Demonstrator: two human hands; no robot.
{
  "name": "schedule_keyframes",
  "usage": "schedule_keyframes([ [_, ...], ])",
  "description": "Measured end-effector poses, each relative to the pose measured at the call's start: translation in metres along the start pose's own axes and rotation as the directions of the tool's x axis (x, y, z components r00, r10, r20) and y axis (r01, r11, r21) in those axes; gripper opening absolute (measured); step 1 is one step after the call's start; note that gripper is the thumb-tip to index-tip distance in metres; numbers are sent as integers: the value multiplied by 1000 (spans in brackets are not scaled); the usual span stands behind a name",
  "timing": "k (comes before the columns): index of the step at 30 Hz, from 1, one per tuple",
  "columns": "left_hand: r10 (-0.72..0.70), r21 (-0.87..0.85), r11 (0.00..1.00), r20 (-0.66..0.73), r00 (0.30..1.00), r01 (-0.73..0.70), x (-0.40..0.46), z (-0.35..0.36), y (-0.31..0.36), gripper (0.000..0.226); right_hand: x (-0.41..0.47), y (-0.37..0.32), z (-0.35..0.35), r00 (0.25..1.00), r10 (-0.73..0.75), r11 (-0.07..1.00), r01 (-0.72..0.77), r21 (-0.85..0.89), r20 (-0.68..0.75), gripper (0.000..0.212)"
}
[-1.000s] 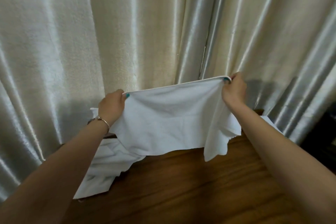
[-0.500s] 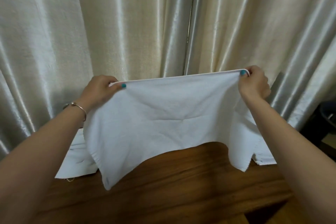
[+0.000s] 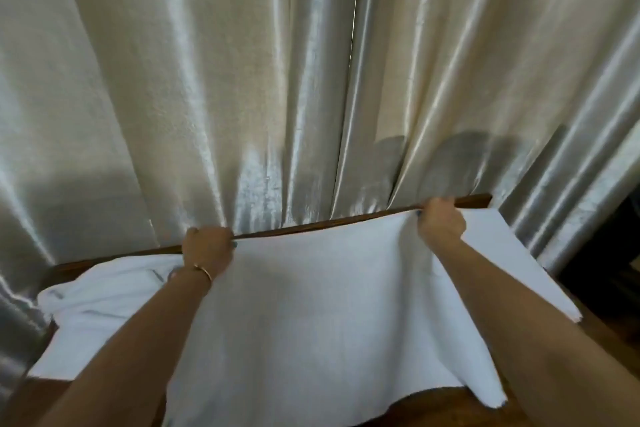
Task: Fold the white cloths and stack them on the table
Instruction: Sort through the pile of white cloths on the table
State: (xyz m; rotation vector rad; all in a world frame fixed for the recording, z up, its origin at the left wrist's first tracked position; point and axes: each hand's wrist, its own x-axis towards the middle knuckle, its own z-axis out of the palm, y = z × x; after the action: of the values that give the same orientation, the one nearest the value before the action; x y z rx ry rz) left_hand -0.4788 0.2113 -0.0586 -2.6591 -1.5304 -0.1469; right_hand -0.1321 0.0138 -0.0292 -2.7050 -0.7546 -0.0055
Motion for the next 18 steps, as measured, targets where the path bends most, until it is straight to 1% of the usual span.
schedule_keyframes([
  [1,-44,41,998,-28,999,45,-4,23,9,33,-6,1,21,999,-17,999,15,48,39,45],
  [2,-100,11,995,-11,995,100,-6,47,18,44,-12,2,46,993,-48,995,39,90,106,59],
  [3,-127,-58,990,30,991,128,-11,69,27,51,-23,4,70,983,-82,992,64,109,163,69],
  [4,-114,-144,982,46,992,120,-19,87,39,53,-36,8,94,973,-120,990,101,102,197,72],
  [5,-73,-223,971,37,997,79,-28,104,51,49,-51,15,118,963,-163,986,151,74,213,68],
  [6,-25,-272,962,-5,1000,22,-37,119,64,43,-68,20,138,953,-212,977,206,48,217,62],
  [7,29,-316,949,63,998,-8,-47,126,77,42,-83,23,156,938,-258,966,255,42,232,57],
  [8,60,-331,943,96,994,-25,-56,136,90,45,-97,24,171,920,-300,953,299,42,253,58],
  [9,75,-335,942,190,979,-7,-64,141,101,48,-108,24,185,898,-325,942,335,16,296,62],
  [10,58,-315,948,277,959,34,-68,150,109,53,-113,23,197,877,-327,931,363,-42,351,65],
  [11,18,-278,956,368,930,92,-71,159,114,61,-116,26,209,867,-312,917,382,-116,389,68],
  [12,-39,-234,961,422,906,151,-73,169,115,70,-116,30,218,863,-285,906,384,-176,417,70],
  [13,-91,-177,965,470,878,194,-74,174,114,78,-114,31,223,871,-269,903,377,-208,411,71],
  [14,-131,-134,966,485,864,221,-75,176,111,84,-113,32,224,883,-260,907,362,-214,391,71],
  [15,-159,-125,961,477,864,246,-75,178,107,88,-112,32,226,893,-254,911,350,-217,370,71],
  [18,-172,-121,959,463,869,255,-73,178,101,94,-102,32,230,876,-270,906,371,-203,399,73],
])
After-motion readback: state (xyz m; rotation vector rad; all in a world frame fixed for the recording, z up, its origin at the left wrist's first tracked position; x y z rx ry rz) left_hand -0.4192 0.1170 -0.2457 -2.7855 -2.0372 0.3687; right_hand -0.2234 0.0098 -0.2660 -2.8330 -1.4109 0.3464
